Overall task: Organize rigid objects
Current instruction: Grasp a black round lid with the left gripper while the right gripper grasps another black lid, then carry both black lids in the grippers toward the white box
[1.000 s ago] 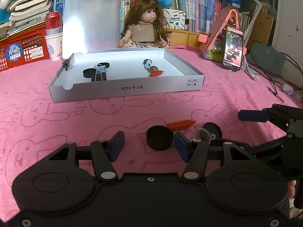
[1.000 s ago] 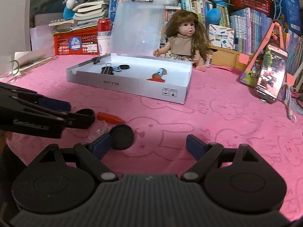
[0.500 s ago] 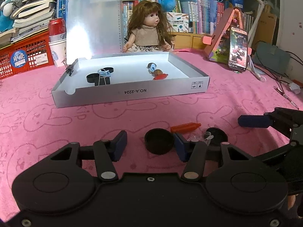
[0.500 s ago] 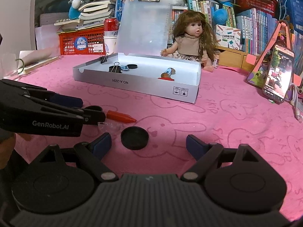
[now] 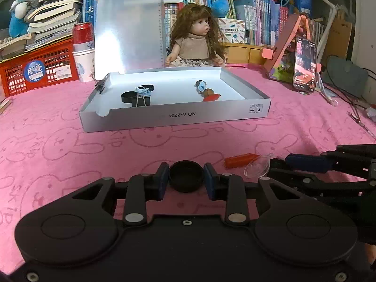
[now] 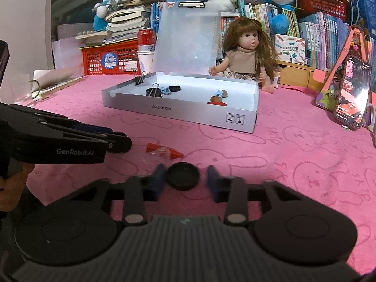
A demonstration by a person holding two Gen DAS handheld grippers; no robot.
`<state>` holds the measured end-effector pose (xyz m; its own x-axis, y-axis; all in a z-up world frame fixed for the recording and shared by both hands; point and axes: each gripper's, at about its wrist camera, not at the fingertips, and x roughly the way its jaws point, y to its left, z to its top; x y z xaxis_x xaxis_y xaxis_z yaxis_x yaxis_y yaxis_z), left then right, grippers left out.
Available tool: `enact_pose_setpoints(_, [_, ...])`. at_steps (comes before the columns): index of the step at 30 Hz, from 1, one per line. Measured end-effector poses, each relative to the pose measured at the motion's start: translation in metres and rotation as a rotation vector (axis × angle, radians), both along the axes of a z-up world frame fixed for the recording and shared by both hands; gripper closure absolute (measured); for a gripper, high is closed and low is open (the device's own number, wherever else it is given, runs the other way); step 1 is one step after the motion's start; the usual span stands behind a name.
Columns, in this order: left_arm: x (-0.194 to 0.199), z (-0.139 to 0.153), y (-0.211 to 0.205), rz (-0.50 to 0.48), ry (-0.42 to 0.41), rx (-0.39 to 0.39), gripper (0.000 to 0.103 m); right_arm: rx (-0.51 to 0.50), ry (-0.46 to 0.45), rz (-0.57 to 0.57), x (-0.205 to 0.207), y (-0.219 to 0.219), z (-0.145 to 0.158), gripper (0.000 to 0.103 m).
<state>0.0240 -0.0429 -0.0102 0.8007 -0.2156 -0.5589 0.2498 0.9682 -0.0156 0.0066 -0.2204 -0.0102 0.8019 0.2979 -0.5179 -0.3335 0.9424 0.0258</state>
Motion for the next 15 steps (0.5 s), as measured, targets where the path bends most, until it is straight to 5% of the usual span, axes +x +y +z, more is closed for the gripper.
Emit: enact_pose_setpoints(15, [-0.027, 0.014, 0.022, 0.079, -0.028, -0.032, 0.072, -0.009, -0.019, -0.078, -0.006, -0.002, 0.005, 0.066])
